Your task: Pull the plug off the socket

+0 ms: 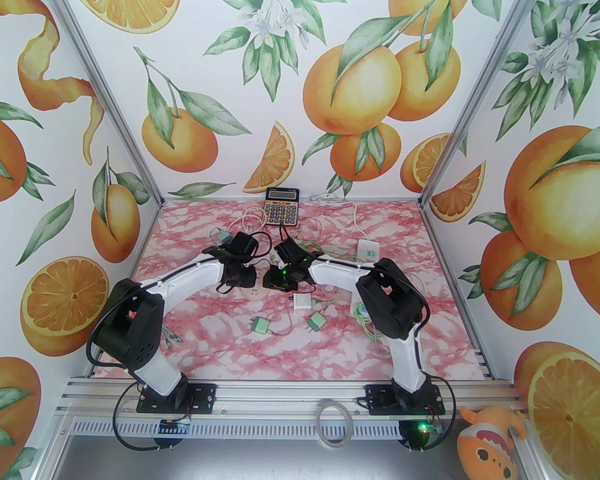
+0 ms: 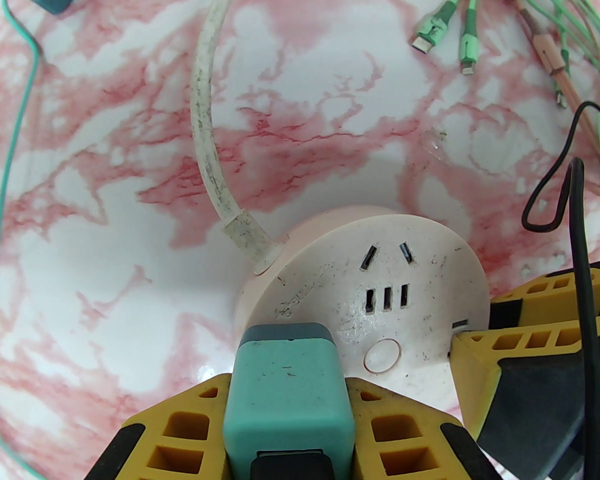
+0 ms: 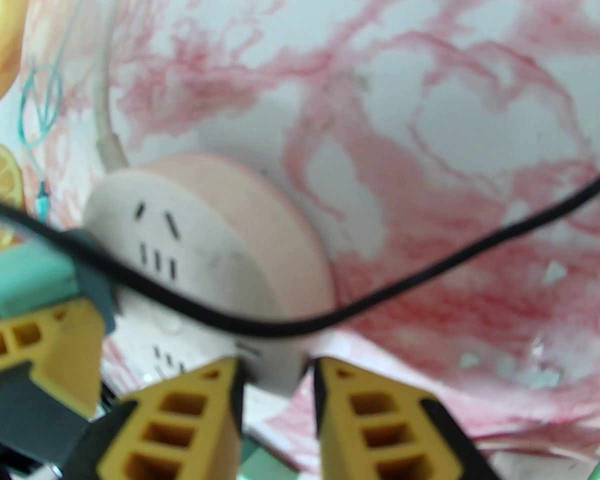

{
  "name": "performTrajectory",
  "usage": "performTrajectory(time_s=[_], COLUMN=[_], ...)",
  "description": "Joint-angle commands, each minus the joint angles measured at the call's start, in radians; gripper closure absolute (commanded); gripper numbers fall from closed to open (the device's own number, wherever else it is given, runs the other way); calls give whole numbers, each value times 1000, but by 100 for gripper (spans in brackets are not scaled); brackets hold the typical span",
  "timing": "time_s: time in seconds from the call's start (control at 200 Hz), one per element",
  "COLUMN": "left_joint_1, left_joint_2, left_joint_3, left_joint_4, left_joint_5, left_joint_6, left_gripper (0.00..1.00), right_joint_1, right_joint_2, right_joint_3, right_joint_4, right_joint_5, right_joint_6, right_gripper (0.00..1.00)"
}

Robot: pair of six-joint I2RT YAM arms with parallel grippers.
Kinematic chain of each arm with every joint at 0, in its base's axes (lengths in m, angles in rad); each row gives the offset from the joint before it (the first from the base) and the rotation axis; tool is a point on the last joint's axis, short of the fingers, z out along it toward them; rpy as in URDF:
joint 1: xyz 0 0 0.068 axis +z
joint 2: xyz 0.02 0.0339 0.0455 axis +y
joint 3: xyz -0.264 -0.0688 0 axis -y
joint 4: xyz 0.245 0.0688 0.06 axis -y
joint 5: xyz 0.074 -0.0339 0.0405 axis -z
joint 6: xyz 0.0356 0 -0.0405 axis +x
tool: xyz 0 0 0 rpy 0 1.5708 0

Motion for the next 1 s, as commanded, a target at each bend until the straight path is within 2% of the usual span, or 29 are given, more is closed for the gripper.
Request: performTrajectory(time_s=[0.0,0.21,0.465,0.771,0.991], left_joint_1=[-46,-77,-52,92,129], left_joint_2=[29,59,41,-35,-51], left_joint_3=[49,50,33,-43,-79], left_joint_4=[-62,-61,-52,23,73], left_joint_5=[-91,-95,-69,135,243], left_joint_6=[4,-10,-17,-64,-94], left_gripper=[88,88,88,87,87], right_joint_1=[6,8,9,8,8], right_joint_2=[63,67,67,48,50], right_joint_3=[-10,-1,0,-29,-22], right_joint_4=[-107,-113,-127,-128,-135], right_joint_5=[89,90,96,107,104], right_joint_6=[-9,-8,-10,-13,-16], right_gripper=[71,71,71,71,71])
